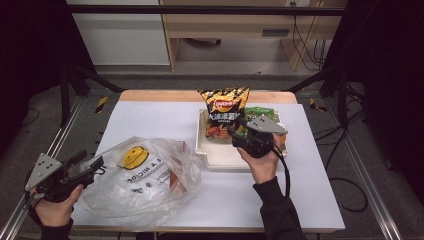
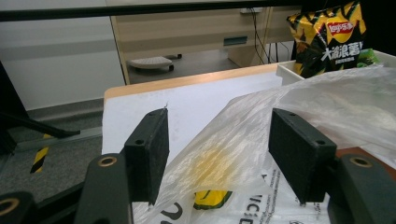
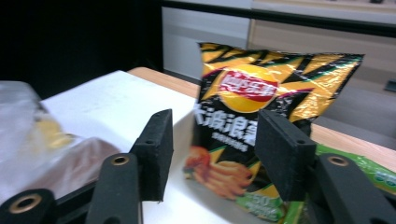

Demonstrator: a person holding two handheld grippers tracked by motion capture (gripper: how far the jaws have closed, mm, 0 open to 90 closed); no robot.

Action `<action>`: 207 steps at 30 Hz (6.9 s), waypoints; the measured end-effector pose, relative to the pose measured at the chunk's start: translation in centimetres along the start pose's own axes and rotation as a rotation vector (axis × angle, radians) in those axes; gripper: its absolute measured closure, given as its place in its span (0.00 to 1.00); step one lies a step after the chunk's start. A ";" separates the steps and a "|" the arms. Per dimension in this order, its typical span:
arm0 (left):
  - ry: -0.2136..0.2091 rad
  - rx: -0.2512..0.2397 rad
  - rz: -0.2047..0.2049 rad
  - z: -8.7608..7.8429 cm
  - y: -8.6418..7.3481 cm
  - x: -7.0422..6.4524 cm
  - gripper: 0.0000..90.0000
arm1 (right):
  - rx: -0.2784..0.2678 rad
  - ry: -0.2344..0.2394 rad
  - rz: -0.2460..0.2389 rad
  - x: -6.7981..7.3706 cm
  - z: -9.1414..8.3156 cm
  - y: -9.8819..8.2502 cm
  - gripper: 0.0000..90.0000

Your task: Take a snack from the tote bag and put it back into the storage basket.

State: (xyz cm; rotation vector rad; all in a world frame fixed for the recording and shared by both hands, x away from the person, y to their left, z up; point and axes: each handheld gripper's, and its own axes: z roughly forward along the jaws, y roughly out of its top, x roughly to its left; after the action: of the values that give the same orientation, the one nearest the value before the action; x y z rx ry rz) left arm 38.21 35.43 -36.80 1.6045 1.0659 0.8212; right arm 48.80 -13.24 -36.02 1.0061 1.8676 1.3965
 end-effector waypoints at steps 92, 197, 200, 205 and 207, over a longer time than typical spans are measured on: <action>-0.417 0.487 0.230 6.8 -8.5 -15.1 0.87 | 0.325 0.367 -0.205 15.5 4.6 -6.7 0.96; -0.052 0.381 0.162 7.1 -2.0 -7.1 0.63 | 0.421 0.226 -0.133 14.7 6.4 -7.8 0.44; -0.046 0.391 0.120 7.3 -1.9 -6.4 0.88 | 0.422 0.220 -0.134 14.7 6.5 -7.9 0.46; -0.062 0.357 0.100 7.5 -1.5 -5.9 1.00 | 0.426 0.226 -0.147 14.6 6.6 -7.9 0.48; -0.064 0.330 0.097 7.5 -1.0 -5.7 1.00 | 0.424 0.232 -0.165 14.6 6.6 -7.8 0.49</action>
State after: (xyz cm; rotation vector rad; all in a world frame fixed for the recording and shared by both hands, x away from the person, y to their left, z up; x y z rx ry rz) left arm 42.46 27.50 -39.83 1.9592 1.1270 0.6763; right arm 44.57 1.18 -45.61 0.8819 2.4285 1.0806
